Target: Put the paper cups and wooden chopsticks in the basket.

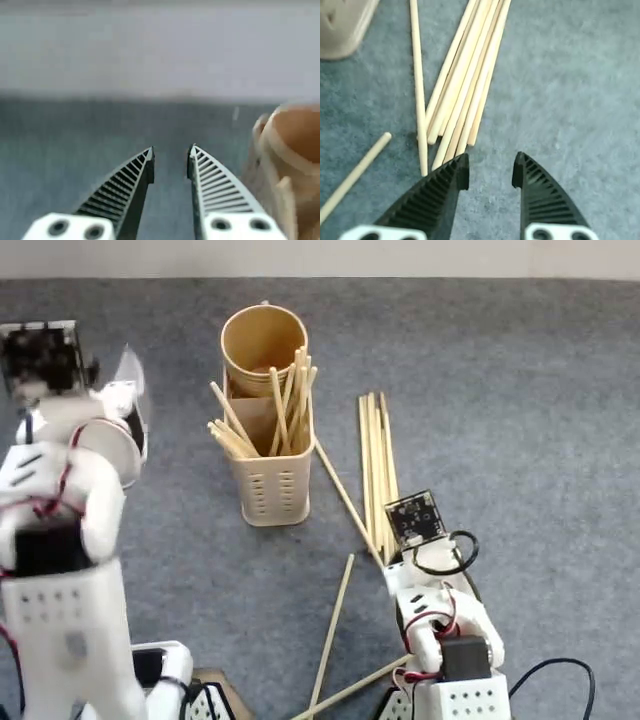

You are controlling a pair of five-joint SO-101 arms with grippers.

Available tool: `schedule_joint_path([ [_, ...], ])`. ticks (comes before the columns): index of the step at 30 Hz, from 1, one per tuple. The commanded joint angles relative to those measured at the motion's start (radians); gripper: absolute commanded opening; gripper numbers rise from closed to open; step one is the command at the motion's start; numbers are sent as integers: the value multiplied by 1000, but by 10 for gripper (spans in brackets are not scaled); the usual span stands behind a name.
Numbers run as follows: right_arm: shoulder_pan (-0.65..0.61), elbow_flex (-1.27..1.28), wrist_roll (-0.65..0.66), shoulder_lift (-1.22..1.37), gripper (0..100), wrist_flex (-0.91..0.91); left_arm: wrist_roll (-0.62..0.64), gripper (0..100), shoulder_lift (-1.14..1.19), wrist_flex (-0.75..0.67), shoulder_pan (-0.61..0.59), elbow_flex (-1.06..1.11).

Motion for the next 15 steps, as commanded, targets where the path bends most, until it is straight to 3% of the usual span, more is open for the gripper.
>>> schedule_joint_path([
  [1,16,-168,11,16,156,79,8,130,180,230,-33,-58],
  [5,16,-323,12,217,156,90,6,130,386,256,-31,-1],
  [15,15,-825,38,1159,156,-180,12,129,584,-54,-21,166],
])
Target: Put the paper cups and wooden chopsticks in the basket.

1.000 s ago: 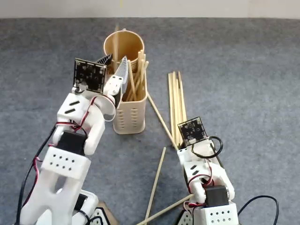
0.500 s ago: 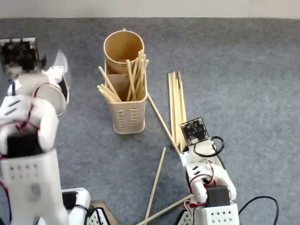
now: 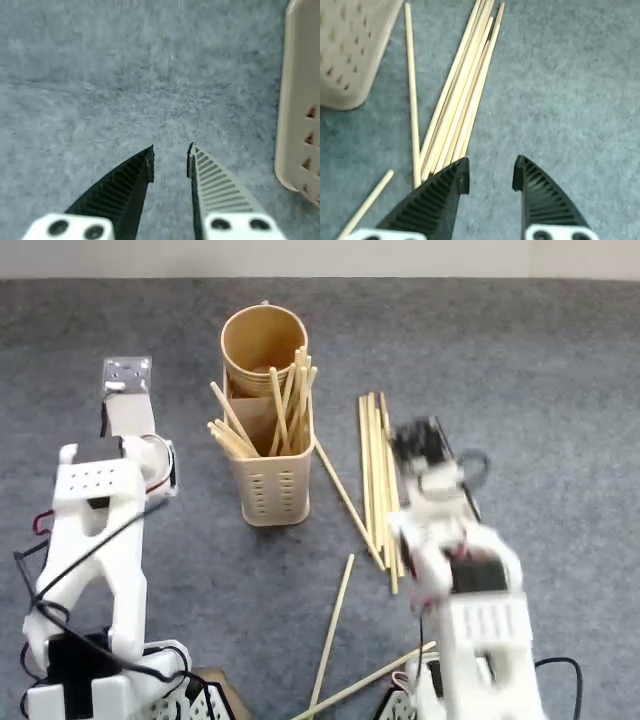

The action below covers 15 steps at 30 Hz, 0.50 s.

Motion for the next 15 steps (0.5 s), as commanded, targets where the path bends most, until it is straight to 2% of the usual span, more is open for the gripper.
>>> schedule_joint_path([
  [1,10,-213,6,446,156,-191,12,129,-1,-104,2,42],
  [8,15,-229,-74,845,156,-524,12,127,-1,-153,47,90],
  [15,74,-228,-86,917,156,-601,12,127,-1,-153,47,85],
])
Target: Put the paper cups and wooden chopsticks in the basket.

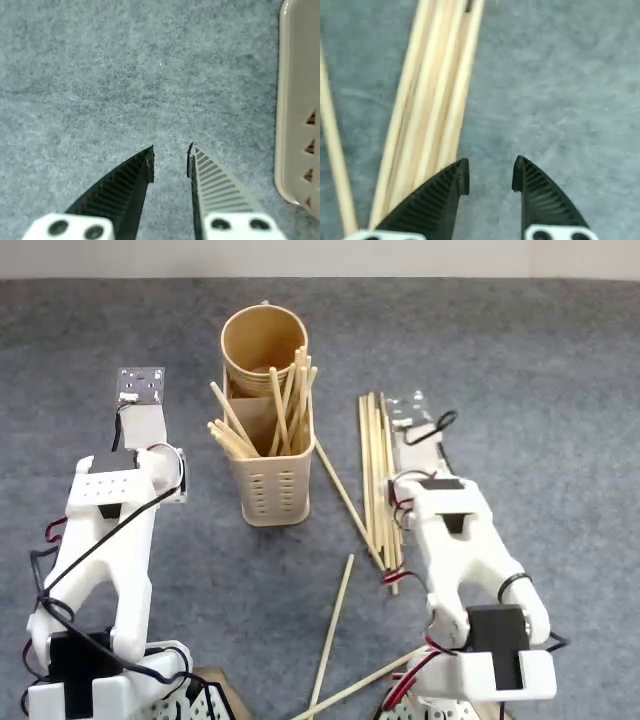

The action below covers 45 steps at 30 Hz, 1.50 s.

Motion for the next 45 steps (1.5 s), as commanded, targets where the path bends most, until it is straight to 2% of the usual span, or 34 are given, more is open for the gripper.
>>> schedule_joint_path([
  [1,25,-36,-11,4,156,-90,12,127,-4,-15,16,-8],
  [6,-31,13,-11,-7,156,-96,12,127,-4,-41,16,-4],
  [10,-31,16,-14,-7,156,-96,12,127,-4,-44,16,-4],
  [14,-38,8,-64,-8,156,-96,12,127,-4,-48,16,-4],
  [21,-90,18,-43,1,156,-97,12,127,-4,-48,16,-2],
  [29,-82,42,-75,-47,156,-99,12,127,-4,-48,30,-2],
  [38,-122,90,-43,-54,156,-99,12,127,-4,-49,42,10],
  [45,-62,130,-176,-282,156,-101,12,127,-4,-51,44,10],
])
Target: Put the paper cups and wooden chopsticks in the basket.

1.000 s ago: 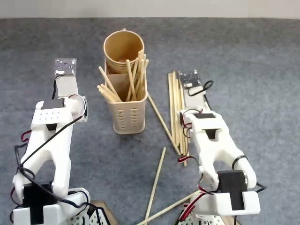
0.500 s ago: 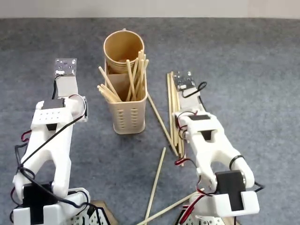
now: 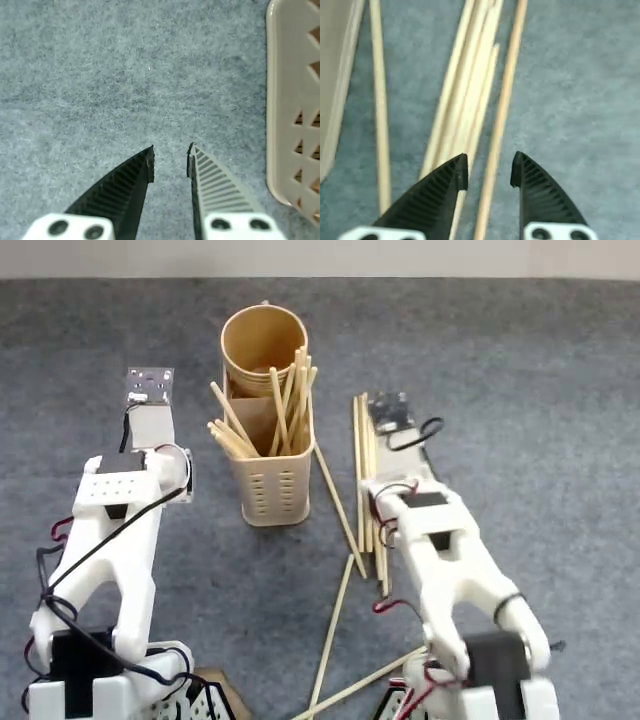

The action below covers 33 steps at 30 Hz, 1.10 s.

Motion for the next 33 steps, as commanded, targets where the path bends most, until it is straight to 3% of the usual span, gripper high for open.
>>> schedule_joint_path([
  [1,30,59,-51,-170,156,-13,12,127,-7,-20,16,-4],
  [5,-47,165,-5,-194,156,-96,12,127,-4,-20,21,-1],
  [14,-16,209,23,-107,156,-124,12,127,-2,-18,27,12],
  [23,-2,-4,49,140,153,2,12,127,-7,-18,27,19],
  [27,-2,-35,49,165,13,7,12,127,-7,-18,27,19],
  [33,61,-36,51,127,5,8,12,127,-7,-17,25,21],
])
